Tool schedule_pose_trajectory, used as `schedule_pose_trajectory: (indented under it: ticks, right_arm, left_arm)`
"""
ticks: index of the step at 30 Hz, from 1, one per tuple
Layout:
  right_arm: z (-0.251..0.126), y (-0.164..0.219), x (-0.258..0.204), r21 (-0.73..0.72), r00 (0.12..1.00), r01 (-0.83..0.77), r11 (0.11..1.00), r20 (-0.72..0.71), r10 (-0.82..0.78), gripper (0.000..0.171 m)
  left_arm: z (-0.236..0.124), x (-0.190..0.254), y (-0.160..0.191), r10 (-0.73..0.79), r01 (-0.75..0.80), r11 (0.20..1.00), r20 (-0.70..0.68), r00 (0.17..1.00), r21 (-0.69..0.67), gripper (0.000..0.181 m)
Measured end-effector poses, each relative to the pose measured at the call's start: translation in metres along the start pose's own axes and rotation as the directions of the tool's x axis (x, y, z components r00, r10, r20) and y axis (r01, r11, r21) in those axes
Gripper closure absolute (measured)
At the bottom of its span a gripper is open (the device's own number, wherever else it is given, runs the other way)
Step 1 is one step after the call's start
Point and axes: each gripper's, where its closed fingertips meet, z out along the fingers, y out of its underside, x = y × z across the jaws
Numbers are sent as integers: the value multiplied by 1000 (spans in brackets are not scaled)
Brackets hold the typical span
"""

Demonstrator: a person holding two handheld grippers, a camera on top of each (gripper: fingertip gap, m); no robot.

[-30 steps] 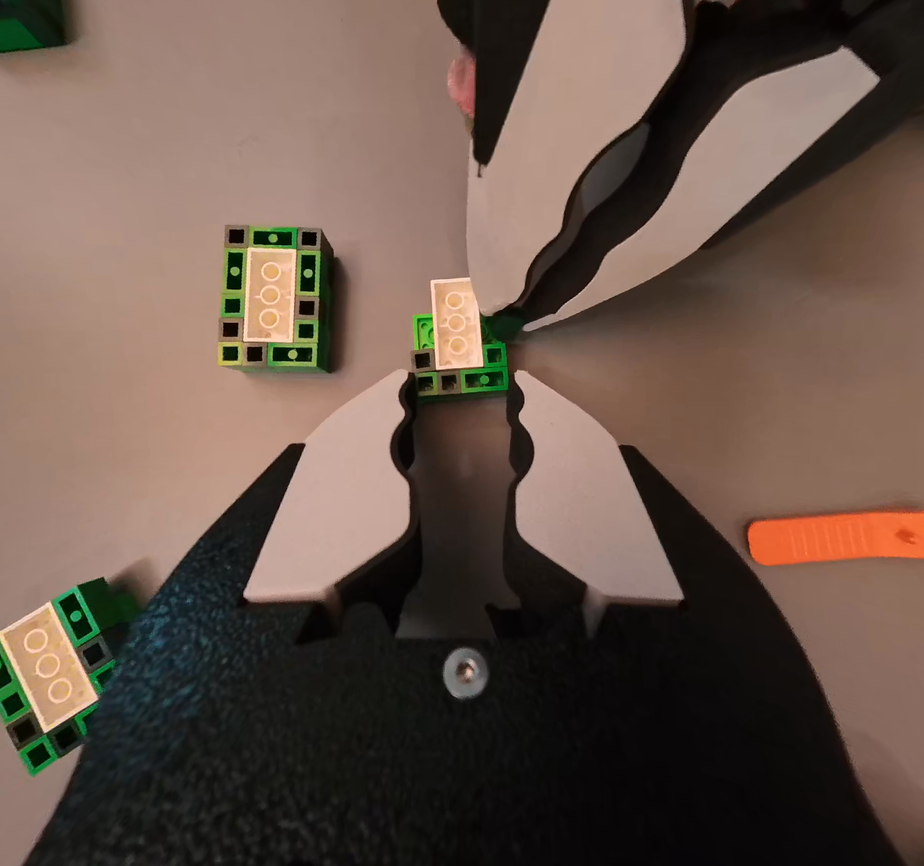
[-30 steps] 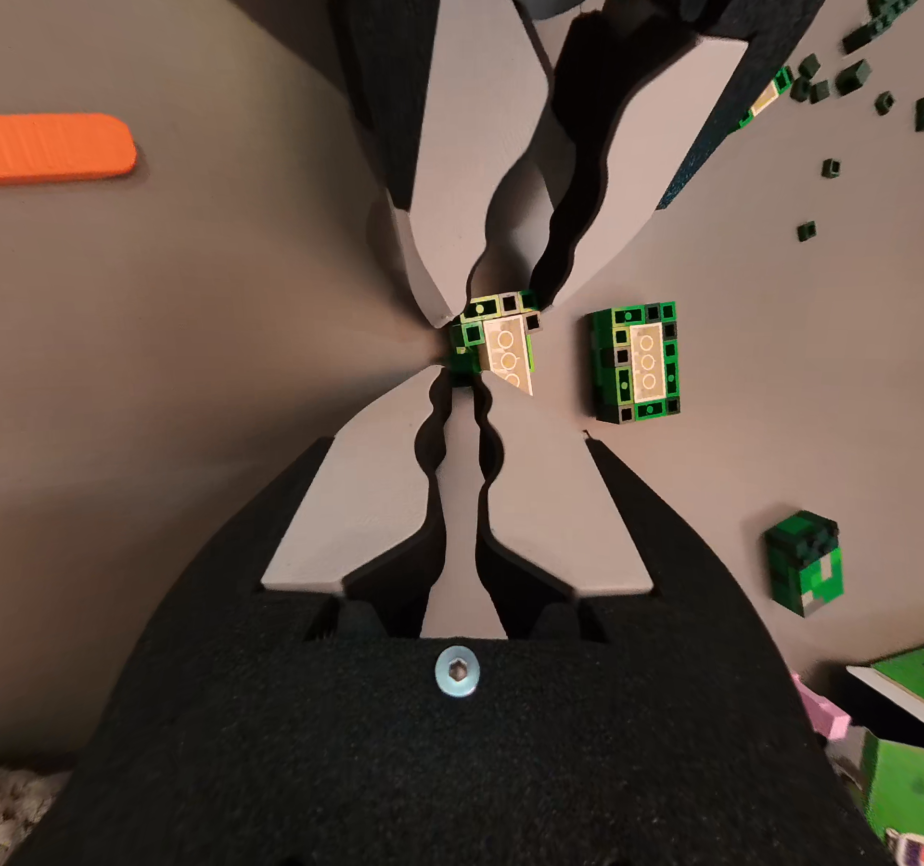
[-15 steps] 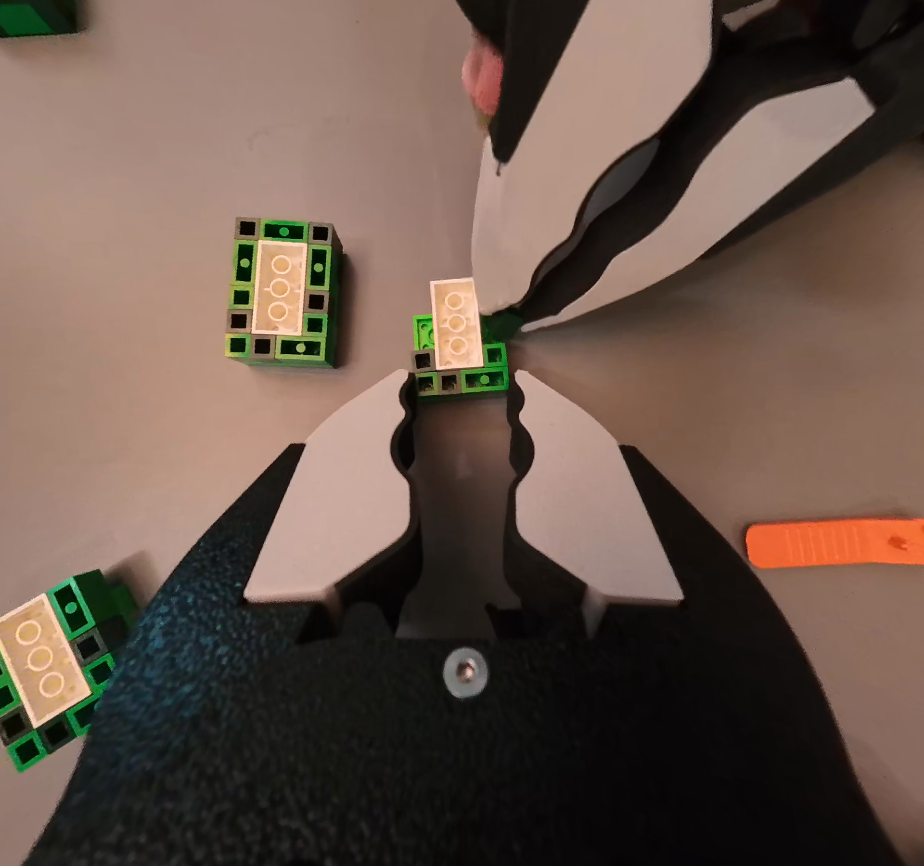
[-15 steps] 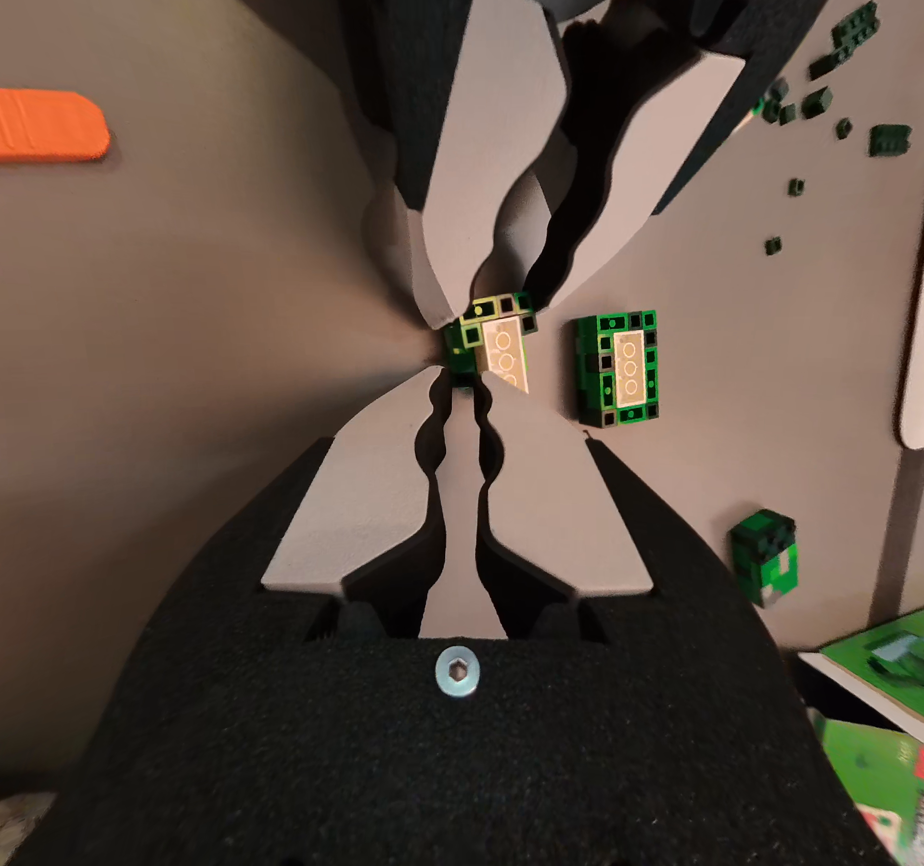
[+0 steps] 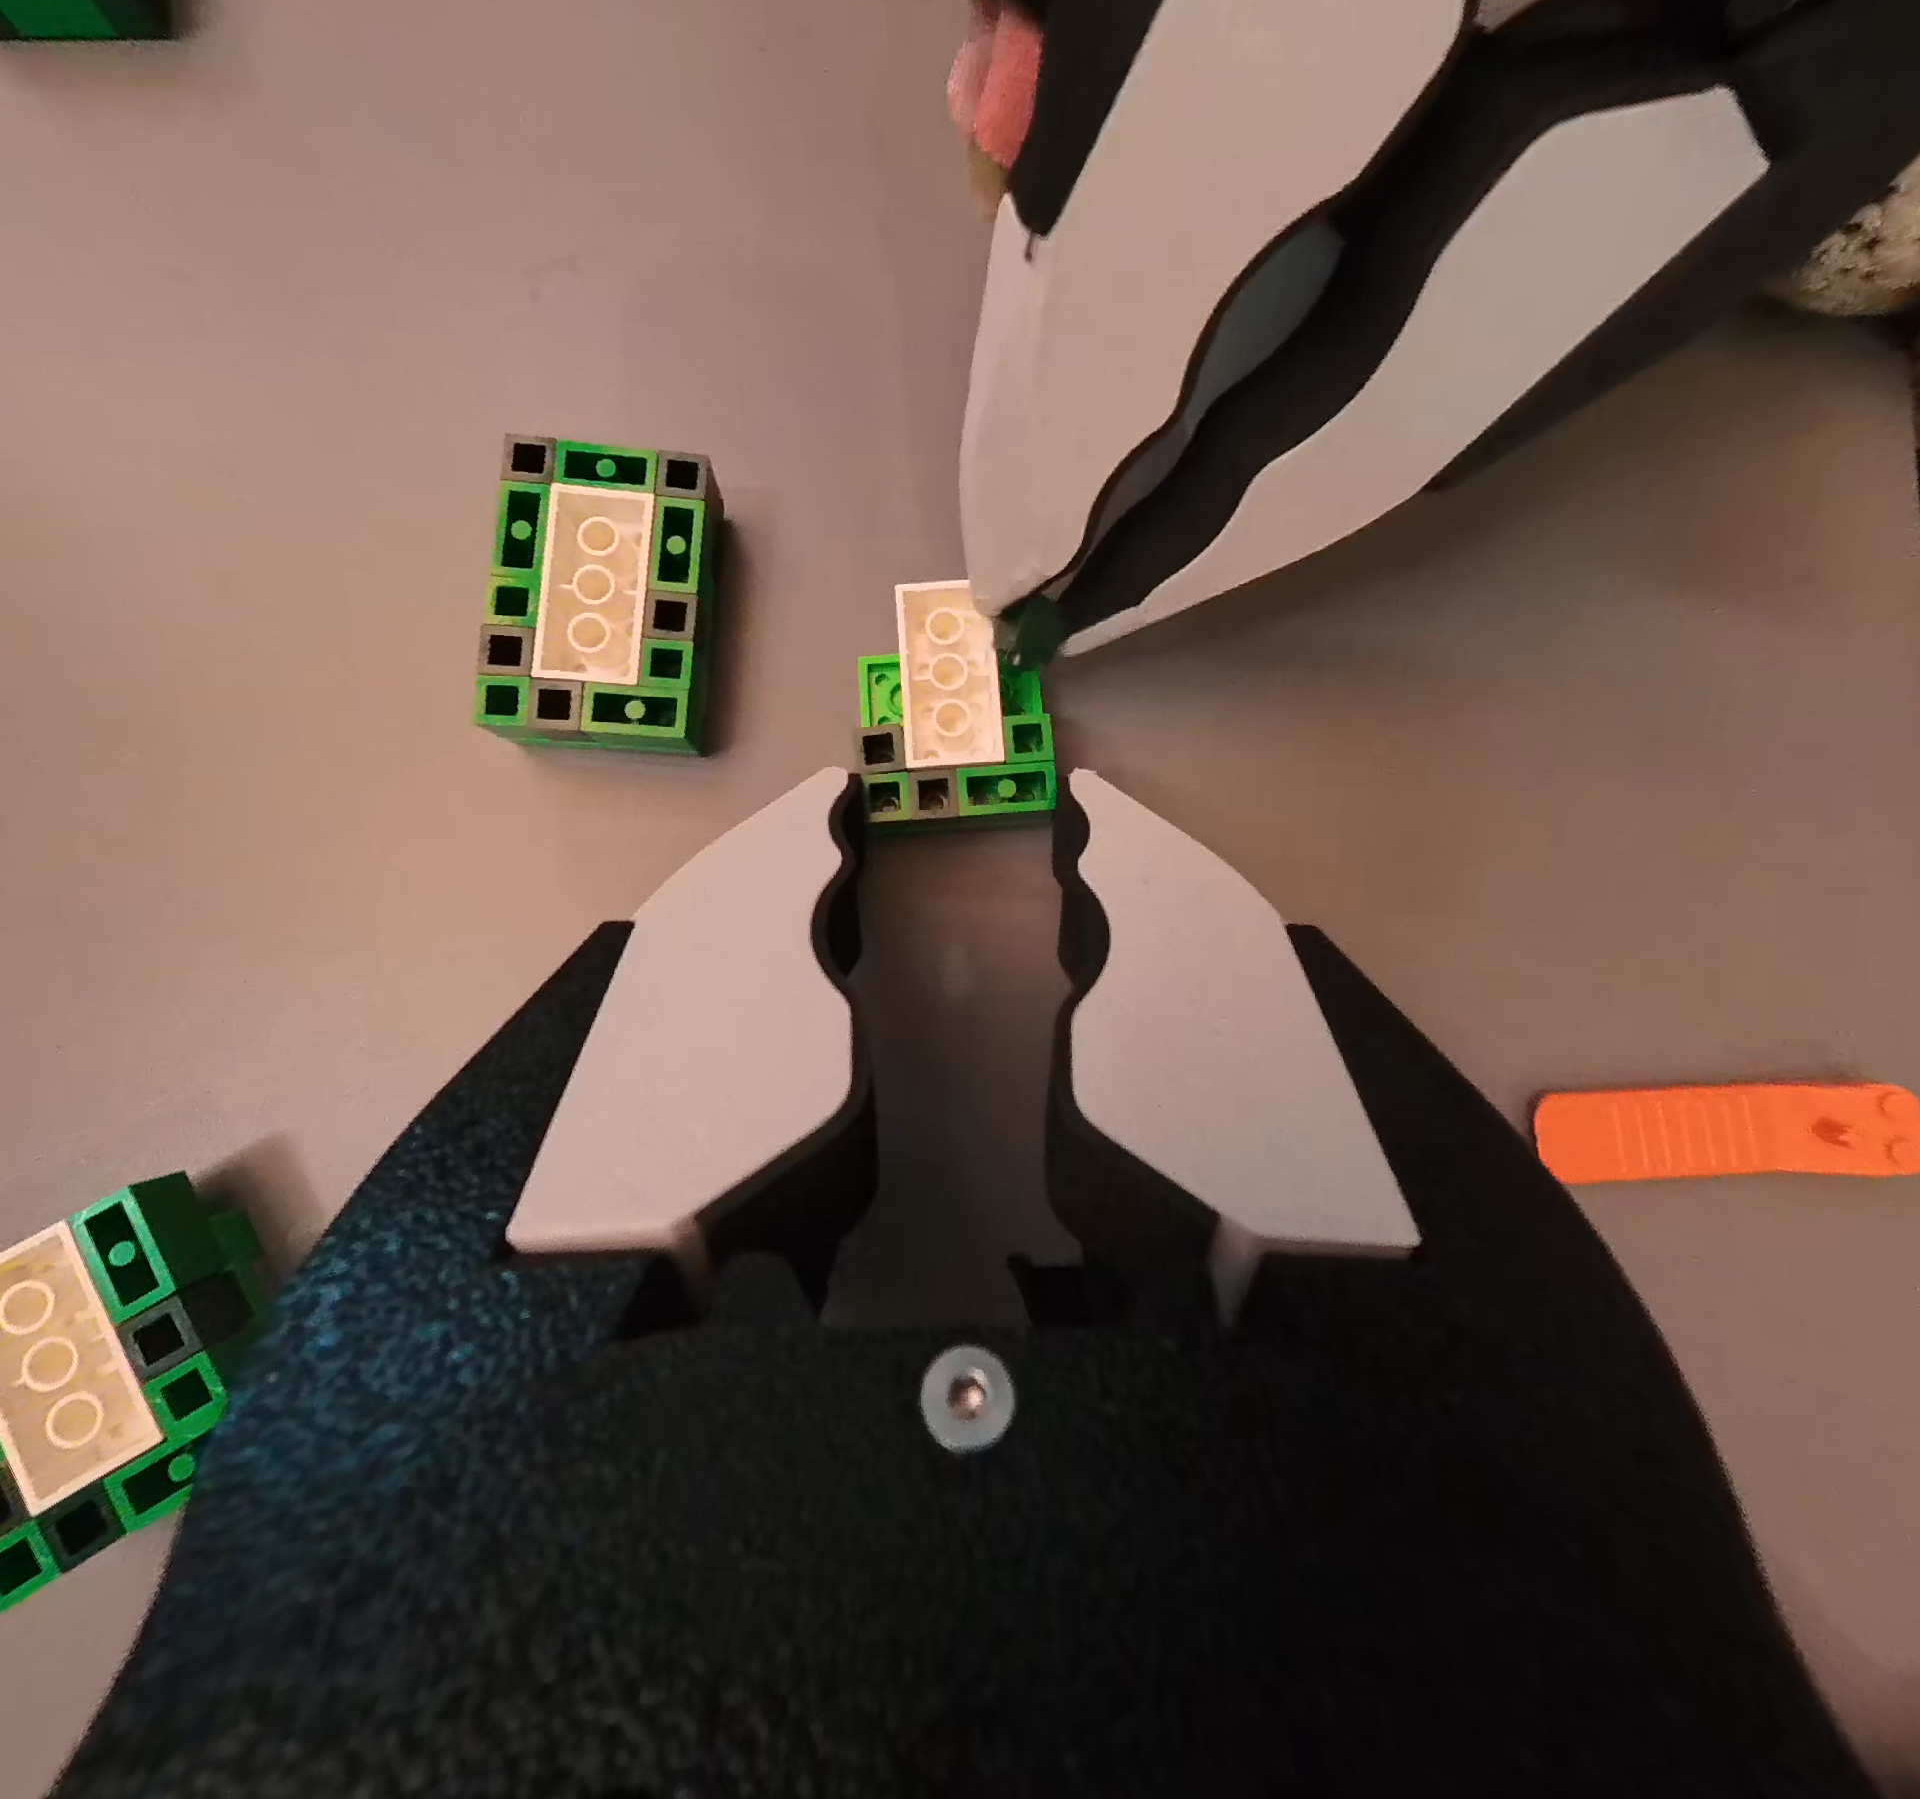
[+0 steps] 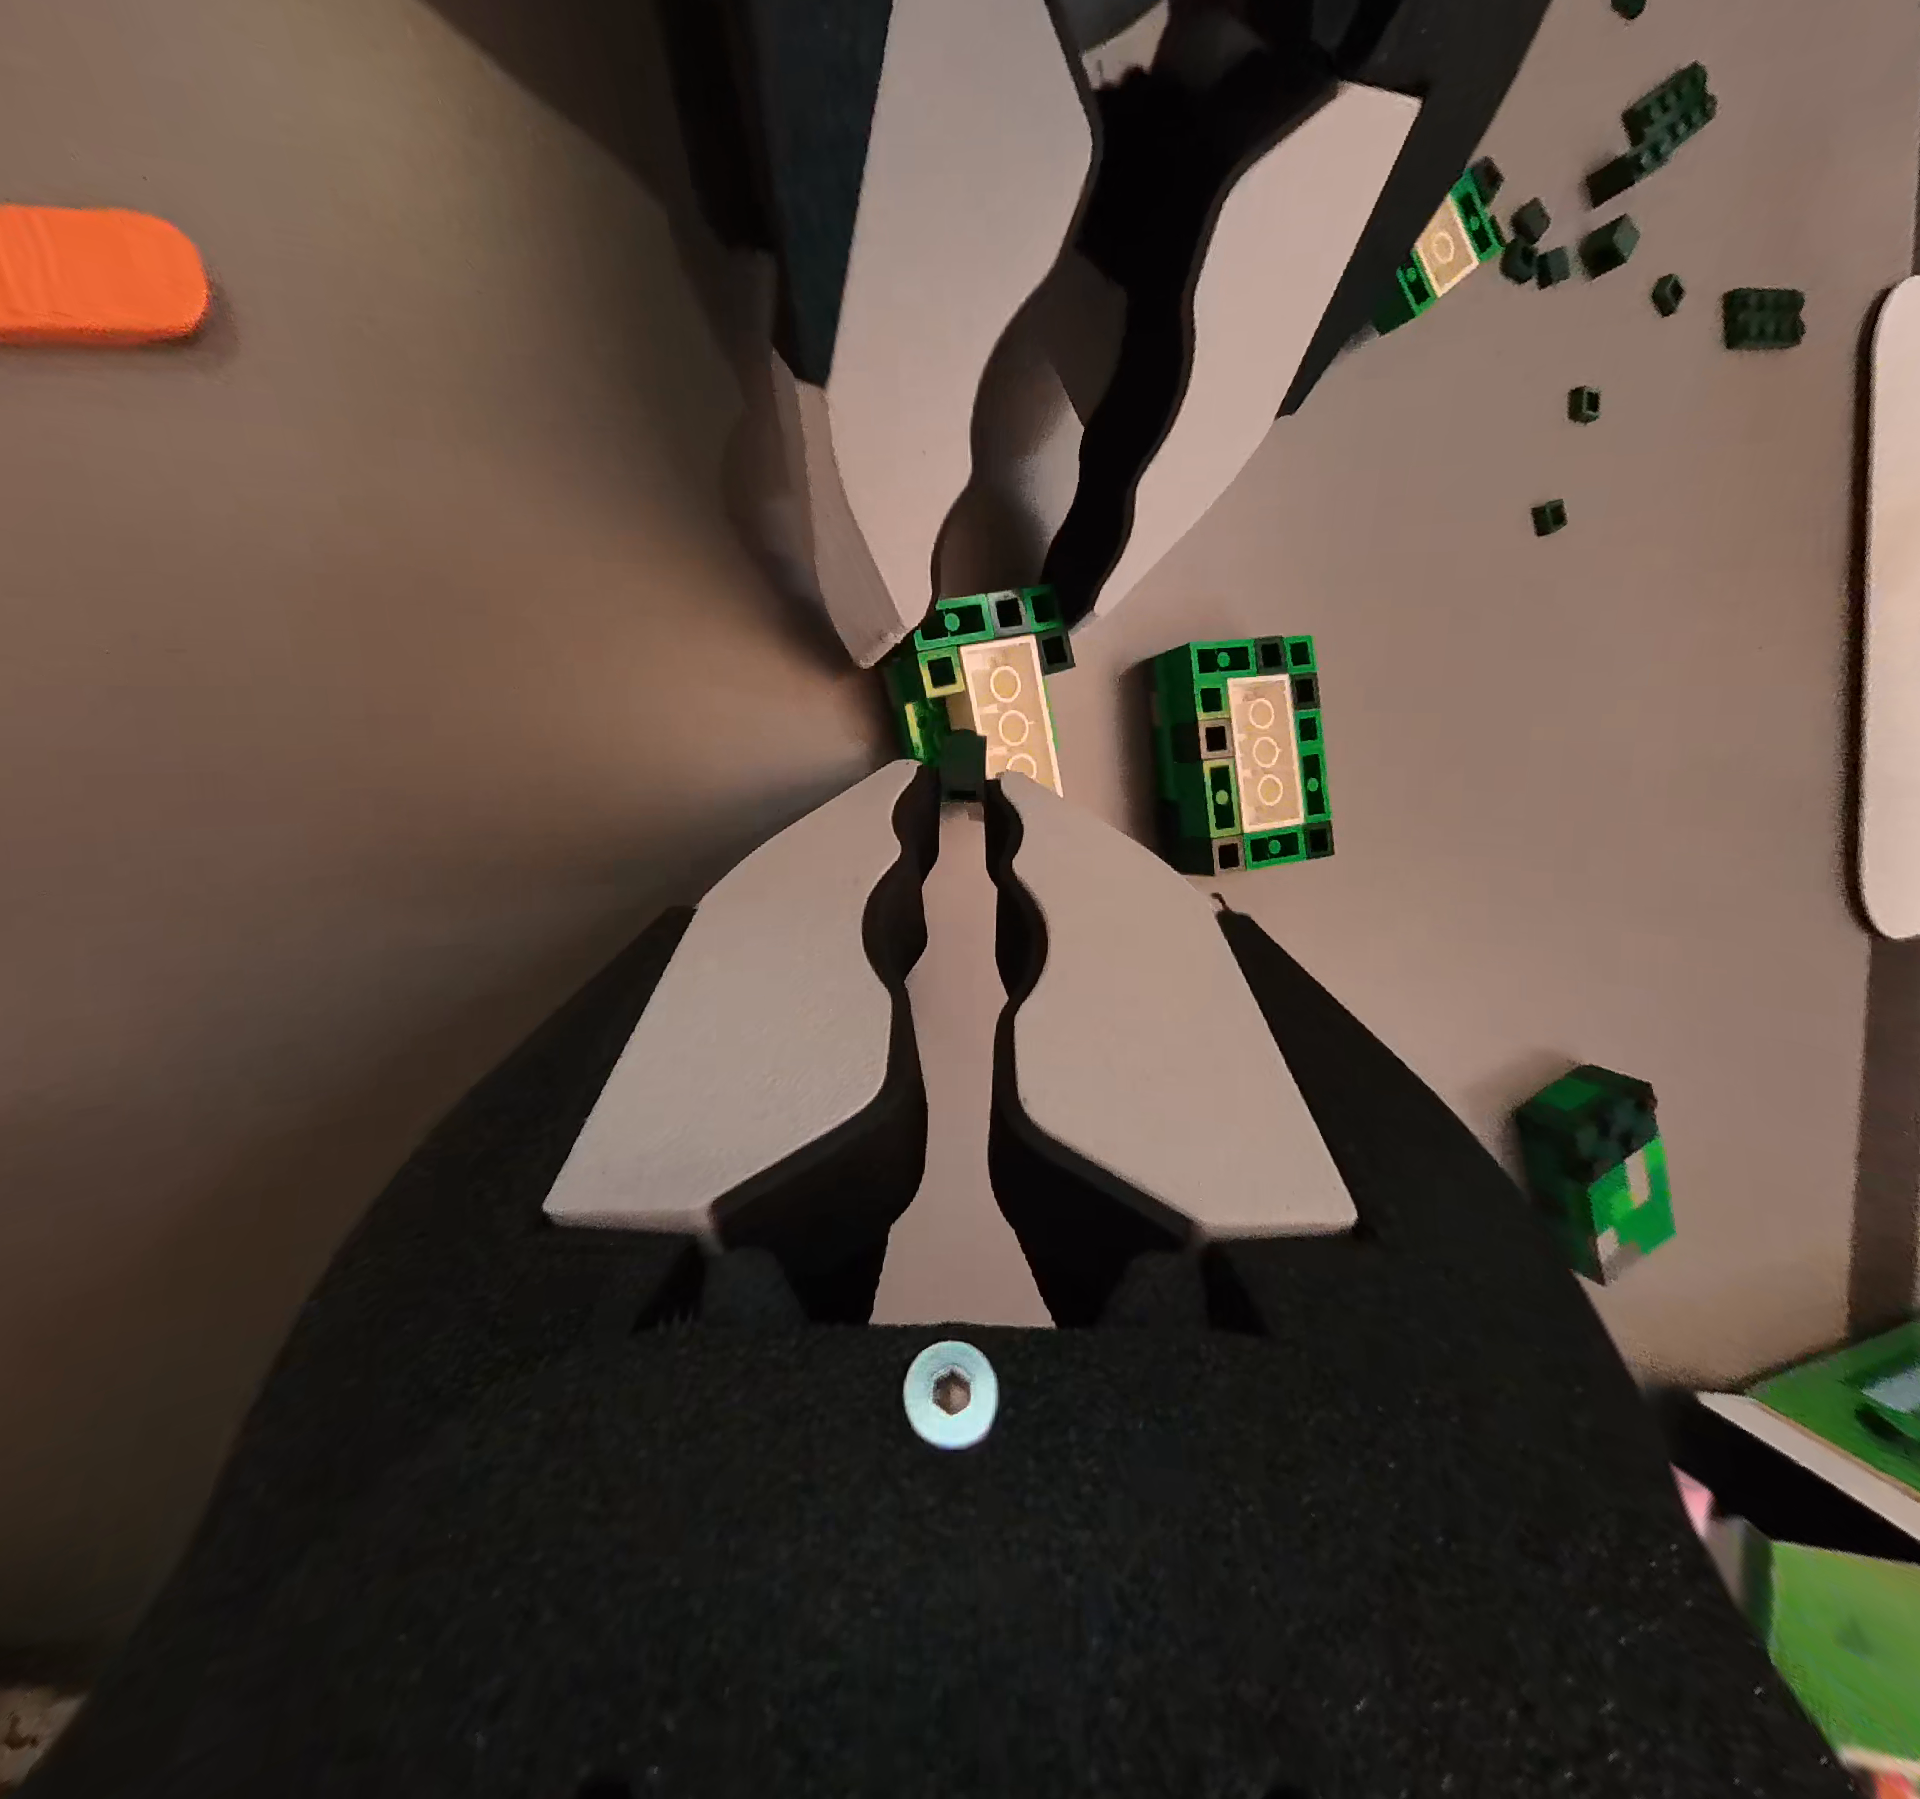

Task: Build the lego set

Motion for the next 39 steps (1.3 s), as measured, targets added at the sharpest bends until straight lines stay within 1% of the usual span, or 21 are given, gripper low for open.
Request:
schedule_pose_trajectory:
  ticks: [8, 12, 16, 19, 23, 24, 25, 29, 36, 38, 39]
  right_arm:
    - [-1, 0, -3, -6, 1000, 28, 1000, 12, -27, 163]
    - [1, 1, -3, -54, 997, 75, 996, -14, -75, 163]
    - [7, -1, -4, -100, 986, 151, 984, -58, -157, 163]
    - [8, -2, -2, -109, 981, 171, 979, -78, -180, 163]
    - [6, -4, 0, -63, 983, 154, 986, -89, -160, 163]
    - [5, -5, 4, -50, 982, 148, 988, -109, -153, 157]
    - [4, -5, 6, -45, 982, 142, 989, -116, -146, 157]
    - [8, -9, 0, 46, 993, 106, 993, -59, -103, 156]
    - [-4, -11, 10, 168, 998, 23, 985, -56, -14, 155]
    - [-5, -11, 12, 207, 998, 7, 978, -61, 5, 152]
    - [-4, -12, 11, 226, 998, 4, 974, -65, 11, 148]
  left_arm:
    - [0, 0, 0, -3, 3, 1000, 1, 1000, -1, 147]
    - [0, -1, 0, -6, 6, 1000, 6, 1000, -3, 147]
    - [0, -3, 0, -5, 5, 1000, 24, 1000, -10, 147]
    - [-1, -5, 1, -1, 1, 1000, 39, 999, -17, 147]
    - [-1, -6, 1, -4, 4, 1000, 40, 999, -14, 147]
    - [-2, -6, 2, -2, 3, 1000, 41, 999, -14, 147]
    - [-2, -6, 1, 0, 1, 1000, 43, 999, -15, 147]
    - [-2, -6, 2, 7, -6, 1000, 48, 999, -19, 147]
    - [-3, -8, 3, -14, 14, 1000, 30, 999, 0, 147]
    - [-4, -8, 2, -20, 20, 1000, 20, 1000, 11, 147]
    - [-4, -8, 2, -23, 23, 1000, 14, 1000, 18, 147]
